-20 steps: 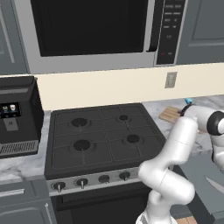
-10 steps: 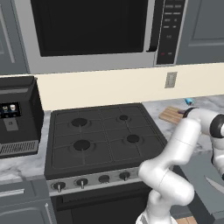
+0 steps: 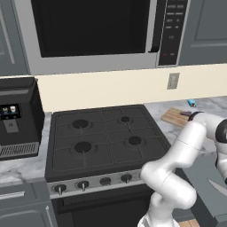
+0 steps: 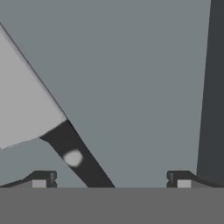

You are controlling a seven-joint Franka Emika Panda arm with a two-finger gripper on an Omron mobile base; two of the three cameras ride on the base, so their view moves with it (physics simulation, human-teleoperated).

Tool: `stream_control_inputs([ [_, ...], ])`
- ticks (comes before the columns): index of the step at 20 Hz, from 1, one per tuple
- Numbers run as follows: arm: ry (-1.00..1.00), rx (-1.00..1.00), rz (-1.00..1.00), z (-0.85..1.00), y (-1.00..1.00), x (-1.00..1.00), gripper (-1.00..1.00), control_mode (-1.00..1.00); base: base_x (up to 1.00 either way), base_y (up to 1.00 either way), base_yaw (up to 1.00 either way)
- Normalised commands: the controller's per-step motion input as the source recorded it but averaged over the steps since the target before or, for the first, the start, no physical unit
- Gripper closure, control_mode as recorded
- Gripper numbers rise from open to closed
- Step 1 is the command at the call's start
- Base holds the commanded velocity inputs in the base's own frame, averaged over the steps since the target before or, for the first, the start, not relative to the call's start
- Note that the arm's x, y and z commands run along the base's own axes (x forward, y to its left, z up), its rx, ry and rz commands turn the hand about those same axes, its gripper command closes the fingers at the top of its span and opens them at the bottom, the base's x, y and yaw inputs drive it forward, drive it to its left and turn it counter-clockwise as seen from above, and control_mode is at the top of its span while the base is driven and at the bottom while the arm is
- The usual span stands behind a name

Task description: Open the drawer on the right and place the cutting tools on the cutting board.

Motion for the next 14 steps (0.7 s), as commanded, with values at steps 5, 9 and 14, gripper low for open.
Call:
stream_control_inputs([
  [5,0.00,0.00,0.06,-0.12,-0.05,0.00,1.00,-1.00,0.00,0.00,0.00],
  [9,0.00,0.00,0.02,-0.04,0.00,0.00,1.00,-1.00,0.00,0.00,0.00],
  [14,-0.02,0.00,0.00,0.00,0.00,-0.07,1.00,-1.00,0.00,0.00,0.00],
])
